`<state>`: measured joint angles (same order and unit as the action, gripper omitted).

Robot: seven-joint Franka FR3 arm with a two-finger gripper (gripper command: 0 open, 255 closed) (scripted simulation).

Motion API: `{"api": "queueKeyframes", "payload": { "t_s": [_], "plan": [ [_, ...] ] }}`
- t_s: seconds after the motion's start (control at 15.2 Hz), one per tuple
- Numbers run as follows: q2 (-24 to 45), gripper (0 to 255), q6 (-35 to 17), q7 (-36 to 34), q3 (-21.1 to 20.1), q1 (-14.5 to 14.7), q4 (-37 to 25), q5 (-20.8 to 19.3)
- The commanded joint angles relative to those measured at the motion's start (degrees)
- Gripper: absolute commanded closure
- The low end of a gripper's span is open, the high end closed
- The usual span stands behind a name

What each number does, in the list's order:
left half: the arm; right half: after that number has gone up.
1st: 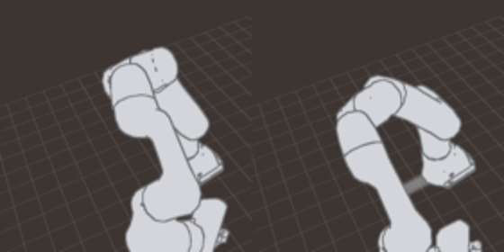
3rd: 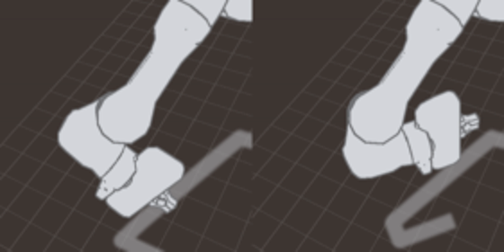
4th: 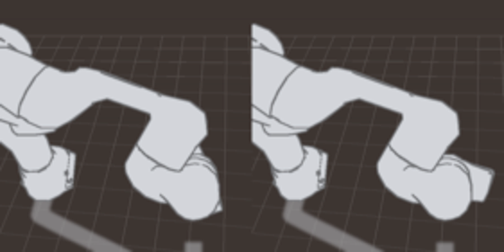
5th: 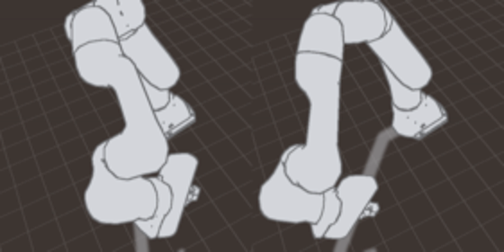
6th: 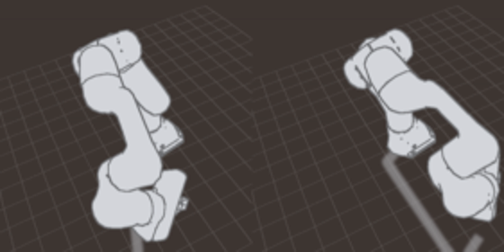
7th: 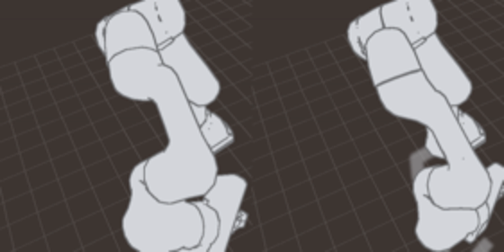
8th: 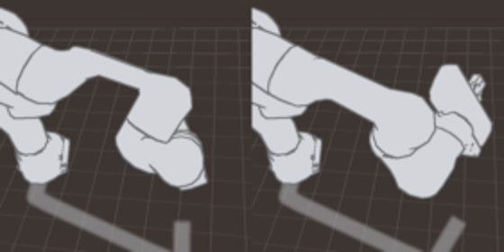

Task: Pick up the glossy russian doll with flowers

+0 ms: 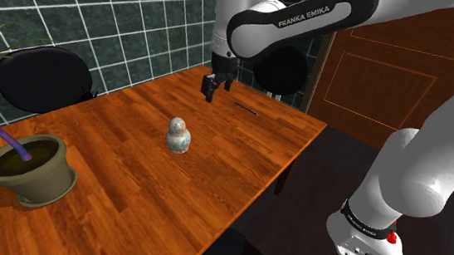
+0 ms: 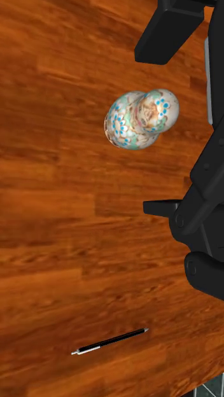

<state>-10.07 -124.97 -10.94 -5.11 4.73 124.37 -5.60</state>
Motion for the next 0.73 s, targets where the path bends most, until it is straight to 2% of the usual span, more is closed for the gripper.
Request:
{"api": "queueKeyframes", "payload": {
  "t_s": [0.0, 0.66],
  "plan": [
    [4.05, 0, -2.26, -0.68, -0.66, 0.29, -1.9, -0.92],
    [24.91, 0, -8.08, -4.19, -2.34, 2.94, -17.04, -7.12]
  ]
}}
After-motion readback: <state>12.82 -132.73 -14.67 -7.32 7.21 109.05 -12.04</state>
